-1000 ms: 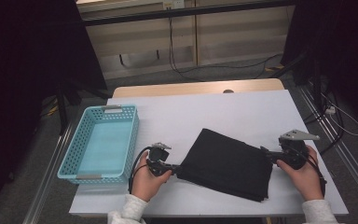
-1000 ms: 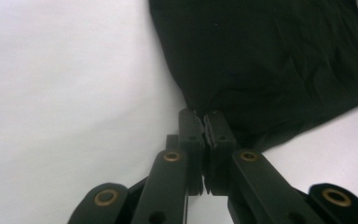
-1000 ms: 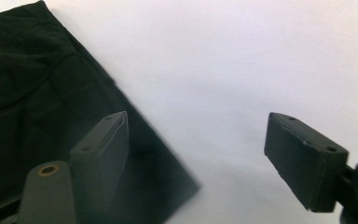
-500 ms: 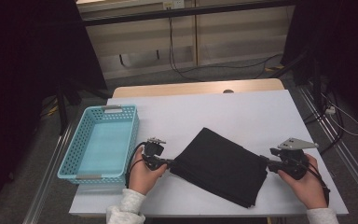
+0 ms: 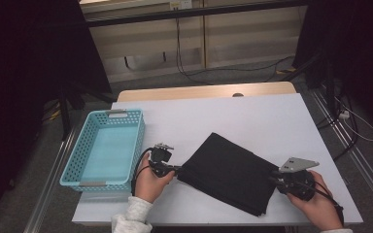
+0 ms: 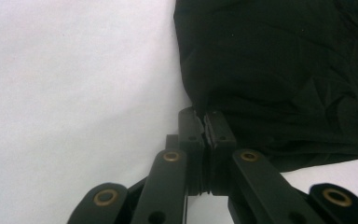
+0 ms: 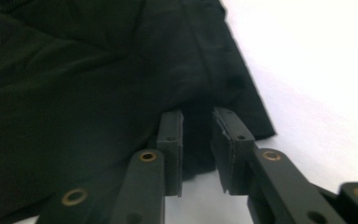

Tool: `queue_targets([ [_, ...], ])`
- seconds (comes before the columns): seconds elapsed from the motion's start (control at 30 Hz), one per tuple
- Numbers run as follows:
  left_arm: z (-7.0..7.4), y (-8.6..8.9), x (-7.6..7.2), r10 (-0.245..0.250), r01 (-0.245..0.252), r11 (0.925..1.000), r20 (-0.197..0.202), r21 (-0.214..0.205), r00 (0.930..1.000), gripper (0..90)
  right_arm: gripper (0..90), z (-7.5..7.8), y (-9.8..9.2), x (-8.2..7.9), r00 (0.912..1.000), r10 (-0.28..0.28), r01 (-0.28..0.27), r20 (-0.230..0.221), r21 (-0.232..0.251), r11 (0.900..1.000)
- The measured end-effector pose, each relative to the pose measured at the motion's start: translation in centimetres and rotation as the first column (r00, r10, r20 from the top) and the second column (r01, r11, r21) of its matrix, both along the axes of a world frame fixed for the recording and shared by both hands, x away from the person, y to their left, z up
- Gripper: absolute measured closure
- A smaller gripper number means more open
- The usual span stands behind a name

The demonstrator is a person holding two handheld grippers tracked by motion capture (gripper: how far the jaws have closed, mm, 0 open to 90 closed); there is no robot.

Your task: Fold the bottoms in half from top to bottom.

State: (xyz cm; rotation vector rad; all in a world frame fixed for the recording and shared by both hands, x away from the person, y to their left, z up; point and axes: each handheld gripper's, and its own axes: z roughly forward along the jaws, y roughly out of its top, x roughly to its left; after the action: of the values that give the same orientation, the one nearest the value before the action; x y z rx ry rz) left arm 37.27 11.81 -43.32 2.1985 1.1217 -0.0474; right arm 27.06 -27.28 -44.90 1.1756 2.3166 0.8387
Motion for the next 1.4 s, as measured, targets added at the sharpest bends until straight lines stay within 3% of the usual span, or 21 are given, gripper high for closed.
queue_targets([
  [0.1, -0.1, 0.0, -0.1, 0.004, -0.004, 1.0, -0.001, 0.002, 1.0, 87.4, 66.6, -0.3, 0.5, 0.3, 1.0, 0.002, -0.002, 0.002, 0.028, 0.9996],
  [0.23, -0.2, 0.0, -0.1, 0.008, -0.008, 0.9999, 0.001, 0.013, 1.0, 87.5, 87.4, -0.4, -0.1, 0.5, 0.9994, -0.014, 0.017, -0.031, 0.082, 0.9965],
  [0.3, -0.2, 0.0, -0.1, 0.013, -0.012, 0.9998, -0.002, 0.016, 0.9999, 87.8, 89.1, -0.3, -0.7, 0.5, 0.9991, -0.037, 0.038, -0.019, 0.068, 0.997],
  [0.37, -0.2, 0.1, -0.1, 0.013, -0.013, 0.9997, -0.002, 0.022, 0.9999, 87.8, 89.4, -0.1, -1.4, 0.4, 0.9975, -0.069, 0.07, -0.009, 0.049, 0.9964],
  [0.47, -0.3, 0.0, 0.0, 0.009, -0.009, 0.9997, -0.006, 0.024, 0.9999, 87.8, 89.5, 0.2, -2.5, 0.3, 0.9942, -0.107, 0.107, 0.001, 0.077, 0.9913],
  [0.6, -0.3, -0.2, 0.0, 0.012, -0.012, 0.9995, 0.003, 0.029, 0.9999, 87.8, 88.4, 0.4, -3.0, 0.1, 0.9905, -0.136, 0.135, 0.02, 0.053, 0.9894],
  [0.7, -0.3, -0.2, 0.0, 0.016, -0.016, 0.9996, 0.002, 0.022, 0.9999, 87.8, 78.7, 0.5, -3.4, -0.1, 0.9853, -0.167, 0.165, 0.035, 0.053, 0.9848],
  [0.9, -0.3, -0.3, 0.0, 0.009, -0.009, 0.9996, 0.002, 0.025, 1.0, 87.8, 67.7, 0.5, -1.8, 0.1, 0.9962, -0.078, 0.076, 0.039, 0.058, 0.9954],
  [0.97, -0.2, -0.2, 0.1, 0.015, -0.015, 0.9997, 0.004, 0.021, 0.9999, 87.8, 64.8, 0.0, -1.2, 0.5, 0.9976, -0.067, 0.066, 0.022, 0.013, 0.9977],
  [1.0, -0.2, -0.1, 0.1, 0.015, -0.015, 0.9997, 0.004, 0.021, 0.9999, 87.8, 65.1, -0.3, -0.9, 0.7, 0.9973, -0.071, 0.072, 0.018, -0.009, 0.9974],
  [1.07, -0.3, 0.0, 0.1, 0.019, -0.019, 0.9996, 0.005, 0.023, 0.9998, 87.8, 84.7, -0.3, -1.0, 1.1, 0.9975, -0.068, 0.068, 0.021, 0.006, 0.9977],
  [1.1, -0.3, 0.0, 0.1, 0.018, -0.019, 0.9995, 0.004, 0.027, 0.9998, 87.8, 86.0, -0.2, -1.1, 1.2, 0.9968, -0.074, 0.074, 0.032, -0.013, 0.9972],
  [1.13, -0.3, 0.1, 0.1, 0.019, -0.019, 0.9994, 0.003, 0.028, 0.9998, 87.8, 86.0, 0.0, -1.3, 1.3, 0.9939, -0.099, 0.1, 0.048, -0.023, 0.9947],
  [1.27, -0.2, 0.3, 0.1, 0.031, -0.031, 0.999, 0.011, 0.032, 0.9995, 87.9, 86.0, 0.4, -2.7, 1.5, 0.9832, -0.171, 0.169, 0.064, 0.024, 0.9852],
  [1.4, -0.1, 0.4, 0.1, 0.031, -0.031, 0.9991, 0.014, 0.028, 0.9994, 87.7, 80.0, 0.5, -3.0, 1.5, 0.9848, -0.166, 0.164, 0.051, 0.036, 0.9858],
])
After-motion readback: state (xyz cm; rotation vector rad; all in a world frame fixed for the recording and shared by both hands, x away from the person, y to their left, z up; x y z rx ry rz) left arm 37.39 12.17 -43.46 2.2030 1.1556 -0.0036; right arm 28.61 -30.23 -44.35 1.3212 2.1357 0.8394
